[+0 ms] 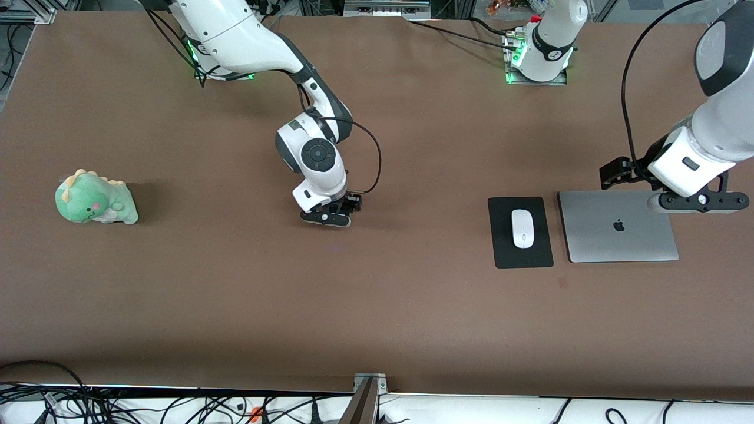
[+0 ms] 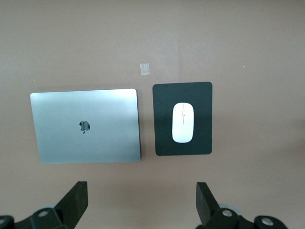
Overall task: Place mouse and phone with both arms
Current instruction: 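Release the mouse and raise the left gripper while the right gripper grasps the phone, then carry the black phone with the right gripper toward the green plush toy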
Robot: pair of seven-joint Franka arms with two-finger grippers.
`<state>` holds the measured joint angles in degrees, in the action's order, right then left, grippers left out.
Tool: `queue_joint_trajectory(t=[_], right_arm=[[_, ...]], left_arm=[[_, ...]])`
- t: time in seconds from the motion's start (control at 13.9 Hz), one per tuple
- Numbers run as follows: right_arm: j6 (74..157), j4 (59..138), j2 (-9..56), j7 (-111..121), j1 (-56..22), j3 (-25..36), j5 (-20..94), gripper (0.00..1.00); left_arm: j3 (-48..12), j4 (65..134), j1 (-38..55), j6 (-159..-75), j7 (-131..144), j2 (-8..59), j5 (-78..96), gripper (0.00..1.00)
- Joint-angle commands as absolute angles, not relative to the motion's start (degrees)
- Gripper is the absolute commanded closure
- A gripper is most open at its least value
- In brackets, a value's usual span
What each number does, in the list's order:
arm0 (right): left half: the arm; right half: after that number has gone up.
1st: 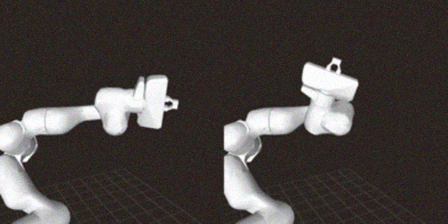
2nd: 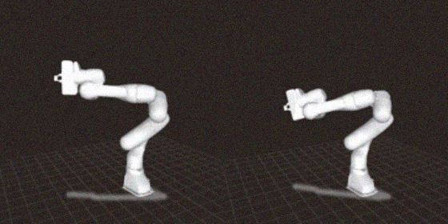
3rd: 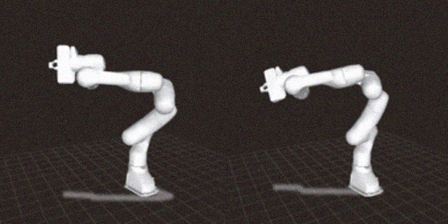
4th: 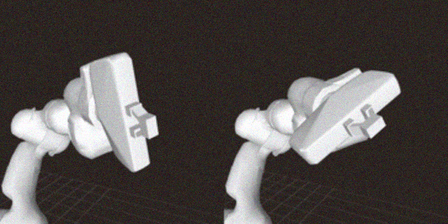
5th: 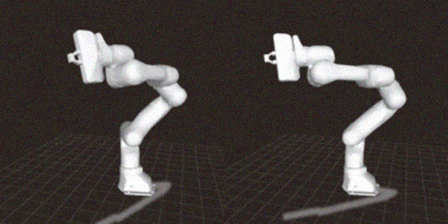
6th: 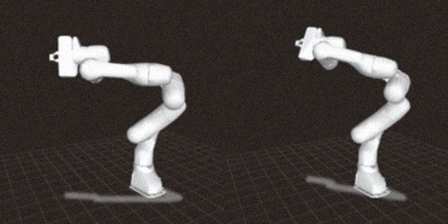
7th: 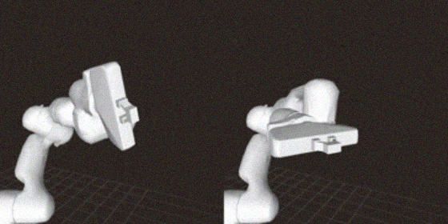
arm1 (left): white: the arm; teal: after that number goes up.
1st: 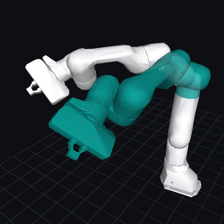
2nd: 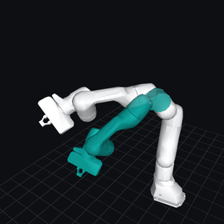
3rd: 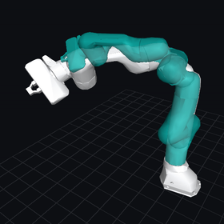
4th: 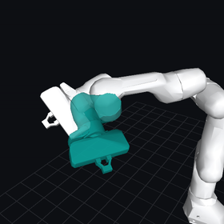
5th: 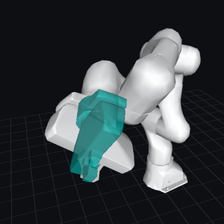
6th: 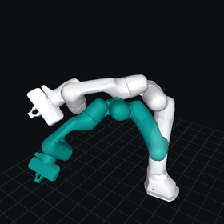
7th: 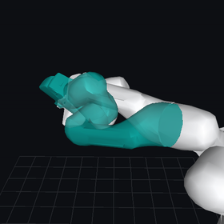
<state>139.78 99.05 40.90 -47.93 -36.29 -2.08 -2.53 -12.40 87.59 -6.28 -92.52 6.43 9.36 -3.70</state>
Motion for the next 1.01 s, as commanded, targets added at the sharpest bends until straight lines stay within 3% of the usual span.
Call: queue_joint_trajectory(t=[0.0, 0.14, 0.5, 0.93], right_arm=[[140.01, 98.53, 41.22, -47.55, -36.39, -1.49, -3.60, 0.39], [138.70, 98.26, 40.70, -45.45, -35.43, -1.49, -3.60, 0.45], [125.26, 93.08, 37.45, -30.62, -28.58, -1.58, -2.73, 0.50], [123.13, 100.97, 28.06, -16.28, -17.33, -1.49, -2.55, 0.55]], left_arm=[[-13.01, 83.59, -7.03, -88.42, 5.10, 7.13, -3.34, 0.00], [-13.53, 83.23, -6.94, -88.33, 5.80, 6.94, -3.34, 0.00], [-13.18, 83.76, -7.12, -88.33, 5.89, 6.68, -1.14, 0.00], [-13.27, 83.67, -7.03, -88.59, 5.98, 6.68, -0.88, 0.00]])
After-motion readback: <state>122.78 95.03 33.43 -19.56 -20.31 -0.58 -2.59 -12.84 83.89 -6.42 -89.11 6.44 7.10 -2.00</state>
